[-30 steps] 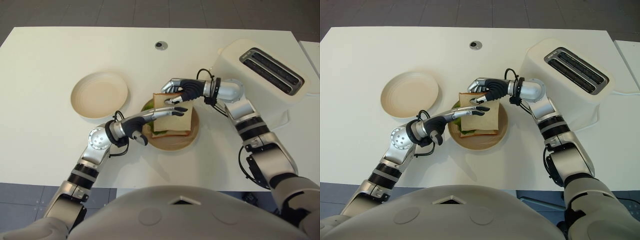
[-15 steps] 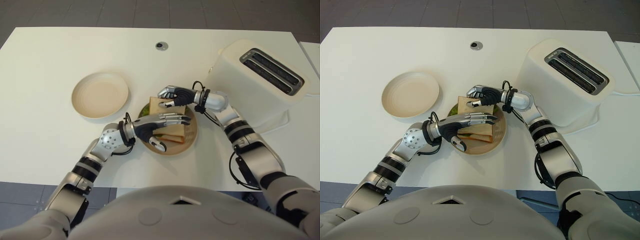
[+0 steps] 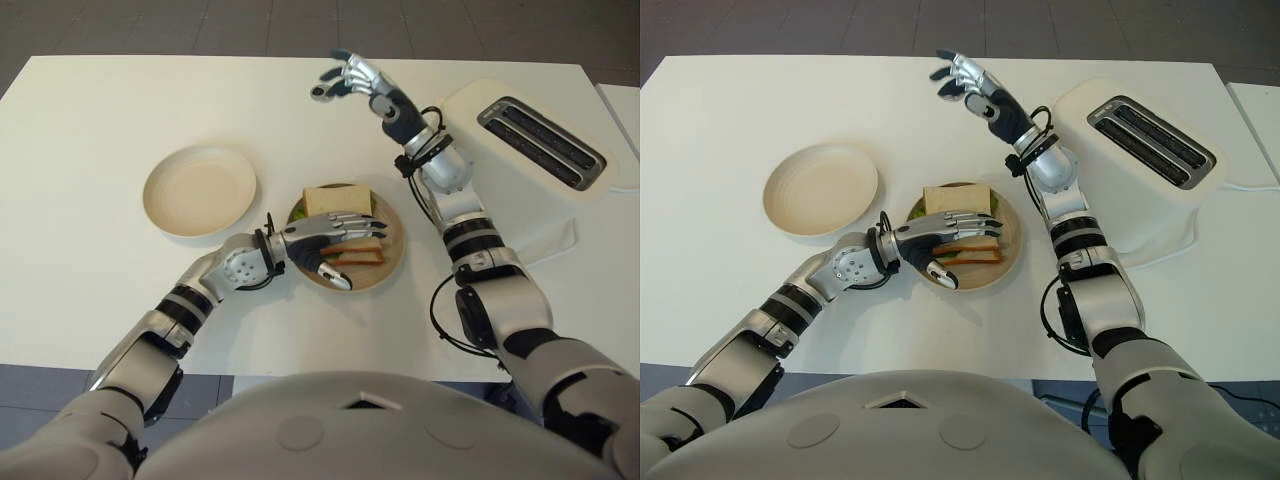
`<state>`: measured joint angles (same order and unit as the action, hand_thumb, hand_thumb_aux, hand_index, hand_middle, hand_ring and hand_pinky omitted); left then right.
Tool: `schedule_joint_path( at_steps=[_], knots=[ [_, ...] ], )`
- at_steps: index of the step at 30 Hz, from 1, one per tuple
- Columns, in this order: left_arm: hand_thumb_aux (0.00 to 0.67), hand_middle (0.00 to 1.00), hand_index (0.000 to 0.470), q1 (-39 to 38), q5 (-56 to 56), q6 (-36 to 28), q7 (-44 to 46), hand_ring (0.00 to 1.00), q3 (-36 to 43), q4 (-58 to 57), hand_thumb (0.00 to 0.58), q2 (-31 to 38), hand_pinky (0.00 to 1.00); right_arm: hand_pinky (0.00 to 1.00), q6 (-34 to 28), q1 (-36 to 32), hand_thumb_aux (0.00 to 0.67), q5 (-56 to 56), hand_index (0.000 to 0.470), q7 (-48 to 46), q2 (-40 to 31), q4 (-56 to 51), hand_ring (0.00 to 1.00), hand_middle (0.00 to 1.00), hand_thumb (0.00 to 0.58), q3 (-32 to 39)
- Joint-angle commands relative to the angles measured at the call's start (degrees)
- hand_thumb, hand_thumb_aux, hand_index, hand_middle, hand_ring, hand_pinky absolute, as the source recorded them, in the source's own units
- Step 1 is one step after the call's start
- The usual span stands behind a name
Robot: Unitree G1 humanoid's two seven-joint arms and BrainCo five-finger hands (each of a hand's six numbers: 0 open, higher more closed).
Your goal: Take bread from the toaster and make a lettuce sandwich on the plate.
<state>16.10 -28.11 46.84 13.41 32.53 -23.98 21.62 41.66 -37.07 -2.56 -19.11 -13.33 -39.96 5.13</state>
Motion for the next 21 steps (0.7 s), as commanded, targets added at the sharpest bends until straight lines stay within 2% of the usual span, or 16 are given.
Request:
schedule_joint_path(
  at_steps=[1,4,5,6,7,8,10,12,14,16,21],
  knots=[
    [0.0,0.0,0.0,-4.0,-6.6,-7.8,0.0,0.0,-1.3,-4.1,0.0,6.5,0.0,0.0,-1.8,4.1,0.0,4.0,0.0,-1.1,0.0,5.3,0.0,0.0,0.0,-2.2],
    [0.0,0.0,0.0,-3.4,-2.2,-5.8,-3.6,0.0,-6.9,1.0,0.0,6.4,0.0,0.0,-5.5,9.5,0.0,10.2,0.0,-6.1,-0.6,14.0,0.0,0.0,0.0,-2.0],
    [0.184,0.36,0.129,-3.5,3.1,-4.7,-3.1,0.36,-8.9,3.1,0.275,5.8,0.36,0.44,-7.6,12.0,0.347,13.4,0.243,-9.2,-1.4,17.9,0.44,0.44,0.445,-1.5],
    [0.386,1.0,0.271,-4.4,13.2,-2.6,-0.4,1.0,-9.5,7.3,0.476,5.7,1.0,1.0,-10.5,15.1,0.67,17.9,0.47,-13.6,-2.8,22.6,1.0,1.0,0.58,-1.0],
    [0.51,1.0,0.358,-5.7,24.0,-1.2,2.9,1.0,-9.1,12.2,0.547,6.0,1.0,1.0,-14.5,18.3,0.67,23.8,0.47,-19.0,-4.6,27.8,1.0,1.0,0.58,-0.6],
    [0.67,1.0,0.47,-7.4,35.6,-0.7,6.9,1.0,-8.0,18.2,0.58,6.9,1.0,1.0,-18.3,21.8,0.67,30.1,0.47,-24.6,-6.7,32.7,1.0,1.0,0.58,-0.6],
    [0.67,1.0,0.47,-10.5,52.0,-2.0,15.2,1.0,-5.0,27.8,0.58,9.1,1.0,1.0,-23.5,28.2,0.67,39.2,0.47,-34.5,-10.5,39.1,1.0,1.0,0.58,-1.0],
    [0.67,1.0,0.47,-13.6,58.5,-3.5,24.7,1.0,-0.7,32.8,0.58,12.9,1.0,1.0,-23.9,34.6,0.67,40.8,0.47,-43.1,-14.1,41.7,1.0,1.0,0.58,0.8],
    [0.67,1.0,0.47,-16.1,56.4,-3.6,32.3,1.0,2.5,32.5,0.58,16.6,1.0,1.0,-22.1,38.8,0.67,37.1,0.47,-49.0,-16.4,41.7,1.0,1.0,0.58,4.2],
    [0.67,1.0,0.47,-17.1,49.4,-3.8,36.6,1.0,3.6,27.7,0.58,18.0,1.0,1.0,-20.9,40.7,0.67,32.5,0.47,-52.0,-17.1,40.8,1.0,1.0,0.58,7.3],
    [0.67,1.0,0.47,-17.1,33.9,-5.5,37.2,1.0,1.8,16.6,0.58,17.7,1.0,1.0,-16.0,39.9,0.67,16.2,0.47,-50.3,-15.1,33.0,1.0,1.0,0.58,14.2]
  ],
)
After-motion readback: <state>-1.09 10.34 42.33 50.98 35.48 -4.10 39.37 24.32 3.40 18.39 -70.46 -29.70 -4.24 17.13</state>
